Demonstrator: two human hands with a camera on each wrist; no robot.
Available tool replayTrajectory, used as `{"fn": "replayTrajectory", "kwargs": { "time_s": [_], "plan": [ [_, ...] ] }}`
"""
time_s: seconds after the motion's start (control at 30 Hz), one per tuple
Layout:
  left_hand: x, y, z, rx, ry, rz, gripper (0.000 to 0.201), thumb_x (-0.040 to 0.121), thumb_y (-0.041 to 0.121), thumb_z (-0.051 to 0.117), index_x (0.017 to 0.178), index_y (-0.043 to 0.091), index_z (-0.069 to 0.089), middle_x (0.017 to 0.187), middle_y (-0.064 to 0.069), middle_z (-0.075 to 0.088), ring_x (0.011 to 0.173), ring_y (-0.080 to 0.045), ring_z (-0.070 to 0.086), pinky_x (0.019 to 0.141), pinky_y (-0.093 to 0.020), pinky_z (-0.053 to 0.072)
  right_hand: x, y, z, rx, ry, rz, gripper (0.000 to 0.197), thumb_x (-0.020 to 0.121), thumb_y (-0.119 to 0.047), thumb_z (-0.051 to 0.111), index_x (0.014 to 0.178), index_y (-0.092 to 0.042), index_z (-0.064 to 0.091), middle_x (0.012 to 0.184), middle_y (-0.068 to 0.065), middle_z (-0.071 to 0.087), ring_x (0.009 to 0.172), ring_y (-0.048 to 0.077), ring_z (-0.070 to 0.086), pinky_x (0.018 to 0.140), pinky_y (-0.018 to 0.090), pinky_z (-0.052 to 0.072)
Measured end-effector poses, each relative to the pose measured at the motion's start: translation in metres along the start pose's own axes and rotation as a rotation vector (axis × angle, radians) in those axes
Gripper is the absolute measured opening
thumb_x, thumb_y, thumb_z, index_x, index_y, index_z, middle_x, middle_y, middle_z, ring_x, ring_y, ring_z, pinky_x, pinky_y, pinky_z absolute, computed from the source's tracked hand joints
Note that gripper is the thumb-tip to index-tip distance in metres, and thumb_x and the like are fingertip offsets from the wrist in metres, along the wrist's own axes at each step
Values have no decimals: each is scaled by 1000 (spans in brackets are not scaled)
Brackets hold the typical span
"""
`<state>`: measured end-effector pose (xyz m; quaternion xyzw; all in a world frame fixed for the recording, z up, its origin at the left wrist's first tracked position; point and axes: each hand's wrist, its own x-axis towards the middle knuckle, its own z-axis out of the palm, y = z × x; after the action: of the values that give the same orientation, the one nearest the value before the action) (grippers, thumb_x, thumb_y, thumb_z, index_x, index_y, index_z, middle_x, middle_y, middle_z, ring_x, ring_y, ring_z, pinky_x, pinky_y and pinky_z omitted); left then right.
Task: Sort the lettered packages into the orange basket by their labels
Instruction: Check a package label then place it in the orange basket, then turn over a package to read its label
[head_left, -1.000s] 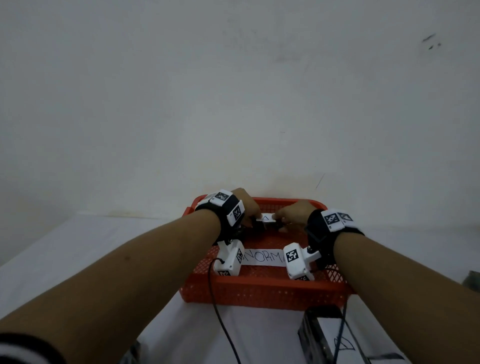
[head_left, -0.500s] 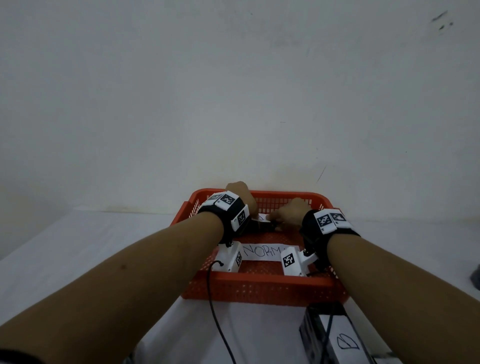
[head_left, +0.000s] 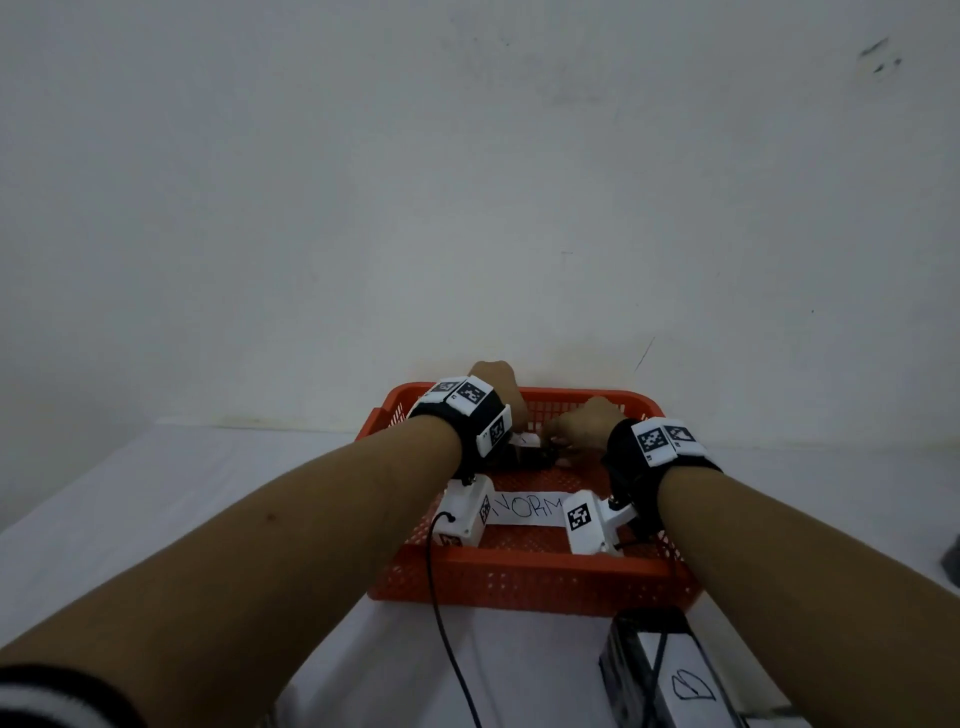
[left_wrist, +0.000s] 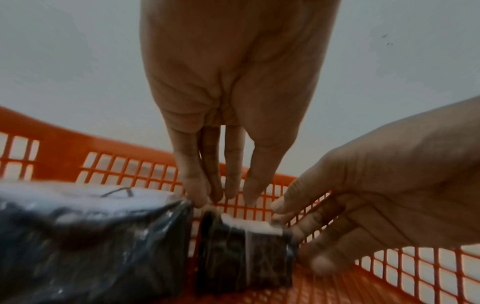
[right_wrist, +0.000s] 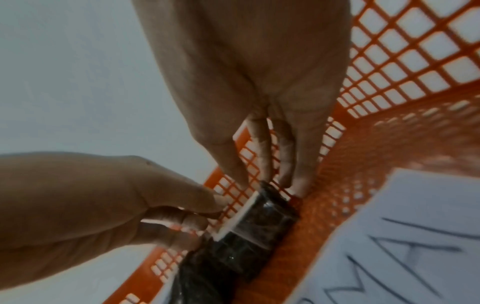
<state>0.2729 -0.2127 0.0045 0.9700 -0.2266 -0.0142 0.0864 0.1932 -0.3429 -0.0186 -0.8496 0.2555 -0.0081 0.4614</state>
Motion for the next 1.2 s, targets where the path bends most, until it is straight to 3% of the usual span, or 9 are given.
{"fn": "replayTrajectory", "kwargs": {
  "time_s": [0.1,0.17,0.3,0.47,0.63,0.77,0.97,1.07,1.2],
  "plan": [
    [-6,8,-37,-74,72,67,42,85,16,71,53,13,43,52,-3,47,46,-20,44,48,-27,43,-17,-25,-16,-176,132,-144,20,87,-22,70,83,-3,69,85,17,74,83,38,75,65,37,58],
    [-19,16,-73,-123,110,72,33,87,19,73,61,9,57,58,-5,55,54,-23,54,55,-30,49,-34,-49,-33,-260,201,-244,27,89,-25,70,93,2,73,94,19,75,87,38,74,72,41,62],
    [-53,21,-139,-136,203,156,26,92,30,73,98,6,80,98,-9,77,92,-26,71,78,-34,56,-80,-89,-71,-330,306,-433,42,93,-30,68,127,-5,68,123,13,72,107,30,68,87,36,55],
    [-129,18,-177,-56,249,242,54,98,41,65,144,15,60,148,-4,60,137,-23,55,107,-32,43,-154,-98,-93,-445,292,-531,67,95,-44,64,155,-23,41,141,8,62,122,25,62,98,36,49],
    [-205,4,-160,102,168,315,75,101,55,55,160,13,36,165,-6,39,151,-24,38,122,-36,30,-223,-69,-90,-557,284,-567,80,94,-56,62,161,-29,29,162,4,44,147,26,43,115,46,41],
    [-266,-8,-127,100,106,388,78,101,59,51,161,11,33,167,-7,33,154,-24,32,124,-35,26,-265,-29,-75,-643,261,-532,86,92,-65,59,164,-36,20,172,-5,25,161,27,13,127,57,18],
    [-325,-37,-74,-23,13,435,97,81,86,35,159,30,36,158,1,46,143,-20,45,120,-44,37,-309,28,-52,-710,141,-493,91,90,-75,54,164,-38,16,173,-3,19,161,31,9,126,64,11],
    [-345,-44,-50,-41,-7,431,76,92,76,45,154,31,44,150,3,51,135,-16,50,115,-45,42,-325,57,-41,-739,143,-495,97,83,-82,50,163,-40,16,172,-3,21,160,32,13,125,66,16],
    [-368,-38,-27,1,-85,397,83,98,66,49,164,22,24,172,-2,21,158,-19,20,129,-43,19,-345,85,-31,-737,118,-423,97,87,-78,55,164,-39,12,175,-4,13,161,33,8,126,63,12]
  ]
}}
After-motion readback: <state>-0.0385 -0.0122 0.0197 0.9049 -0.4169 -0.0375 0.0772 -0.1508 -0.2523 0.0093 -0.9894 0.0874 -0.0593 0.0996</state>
